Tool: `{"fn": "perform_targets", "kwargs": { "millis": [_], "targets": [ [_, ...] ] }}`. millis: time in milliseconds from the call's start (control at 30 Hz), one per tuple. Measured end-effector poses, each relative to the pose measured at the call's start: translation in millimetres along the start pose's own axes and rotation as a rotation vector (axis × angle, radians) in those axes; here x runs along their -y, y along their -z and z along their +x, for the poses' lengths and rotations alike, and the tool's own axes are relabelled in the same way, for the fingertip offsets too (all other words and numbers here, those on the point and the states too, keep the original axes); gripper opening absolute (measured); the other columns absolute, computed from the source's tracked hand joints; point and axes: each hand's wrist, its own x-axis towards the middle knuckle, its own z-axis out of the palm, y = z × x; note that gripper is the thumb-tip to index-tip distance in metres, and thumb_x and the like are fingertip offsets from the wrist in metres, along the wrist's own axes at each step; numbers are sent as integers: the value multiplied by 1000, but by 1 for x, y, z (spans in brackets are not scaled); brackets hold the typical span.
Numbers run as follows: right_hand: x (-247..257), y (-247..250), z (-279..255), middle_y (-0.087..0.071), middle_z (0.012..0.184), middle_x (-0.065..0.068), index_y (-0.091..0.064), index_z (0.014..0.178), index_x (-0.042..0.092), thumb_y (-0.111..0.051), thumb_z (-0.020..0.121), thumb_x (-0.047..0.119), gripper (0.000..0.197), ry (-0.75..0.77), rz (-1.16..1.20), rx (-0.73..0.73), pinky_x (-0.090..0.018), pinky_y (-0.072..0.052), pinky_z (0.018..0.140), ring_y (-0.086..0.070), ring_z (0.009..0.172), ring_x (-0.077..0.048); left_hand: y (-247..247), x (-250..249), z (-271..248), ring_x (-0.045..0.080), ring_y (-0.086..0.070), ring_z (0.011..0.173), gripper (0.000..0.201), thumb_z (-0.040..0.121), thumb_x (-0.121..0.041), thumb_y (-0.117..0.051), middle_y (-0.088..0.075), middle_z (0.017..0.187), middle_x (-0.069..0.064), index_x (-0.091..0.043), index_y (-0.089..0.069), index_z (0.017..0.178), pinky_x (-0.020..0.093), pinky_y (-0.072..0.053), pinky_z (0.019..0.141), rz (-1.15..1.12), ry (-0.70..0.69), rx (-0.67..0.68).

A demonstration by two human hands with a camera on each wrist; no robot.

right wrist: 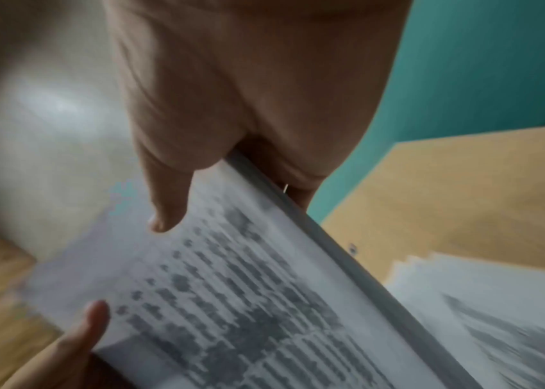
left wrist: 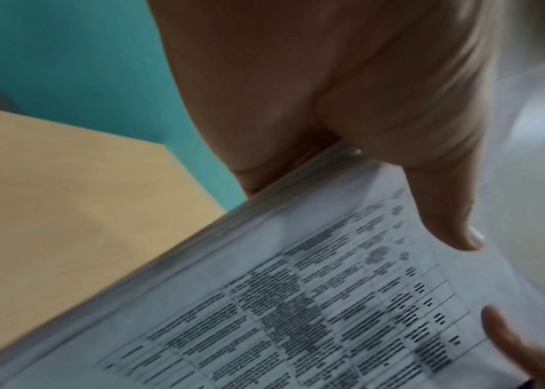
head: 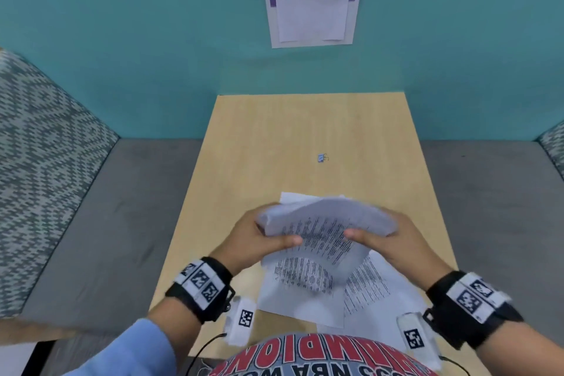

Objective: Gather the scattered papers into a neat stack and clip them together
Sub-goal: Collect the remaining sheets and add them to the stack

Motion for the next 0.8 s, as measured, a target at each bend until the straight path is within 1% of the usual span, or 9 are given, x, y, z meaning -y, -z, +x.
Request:
{"fn": "perform_targets", "kwargs": {
  "millis": [100,200,267,367,433,500,633,700,800],
  "targets": [
    [-34,-7,-1,-83,104,4,-85,101,27,-80,89,4,26,13,-91,-56,-28,-56,87,-77,97,-11,-6,38,8,7,-75,92,22,87,0,-83,-83,102,-1,-9,-81,108,26,-58,85,68,29,-102],
    [-38,-16,6,-83,102,5,-84,101,27,-78,91,10,20,-2,-81,-90,-28,-55,86,-76,96,-11,-7,38,11,7,-72,85,24,92,0,-78,-81,89,-10,-23,-82,98,18,-54,77,49,43,-157],
    [-27,-19,9,-83,102,10,-83,101,26,-78,92,15,15,-6,-36,-129,-24,-53,86,-75,95,-6,-7,28,11,3,-74,88,27,93,-5,-78,-82,91,-16,-31,-79,100,19,-57,81,-8,62,-203],
    [-4,-20,6,-82,101,15,-82,102,24,-77,91,12,17,77,1,-187,-14,-54,84,-75,95,0,-6,11,8,-4,-77,88,24,91,-8,-81,-82,89,-20,-29,-76,100,21,-61,84,-83,49,-318],
    [4,-21,3,-83,102,6,-83,104,17,-80,87,10,18,89,60,-213,-17,-58,88,-77,97,-7,-6,5,8,0,-78,90,27,86,-1,-83,-83,93,-11,-19,-77,105,19,-61,81,-130,-3,-343],
    [-4,-22,5,-83,105,2,-81,108,17,-85,83,10,26,41,78,-205,-23,-59,92,-78,101,-10,-7,9,9,5,-76,94,36,82,8,-84,-80,102,-3,-10,-74,112,19,-60,83,-142,-9,-262],
    [-30,-30,14,-83,105,7,-79,112,24,-83,87,17,26,-106,-16,-127,-40,-61,96,-78,101,-11,-15,34,12,2,-75,94,33,84,-9,-87,-82,104,-5,-26,-77,110,25,-59,87,-67,115,-163],
    [-37,-33,20,-83,101,5,-79,108,27,-79,92,18,18,-119,-3,-127,-40,-61,92,-78,97,-11,-14,44,17,7,-74,90,26,85,-14,-87,-81,102,0,-32,-78,102,34,-60,91,-54,152,-208],
    [-42,-36,32,-81,104,-16,-81,106,24,-81,91,34,18,-170,-15,-150,-53,-61,92,-76,104,-36,-7,52,24,10,-77,92,19,87,-20,-86,-83,100,-7,-34,-79,98,39,-60,94,-45,157,-304]
  ]
}}
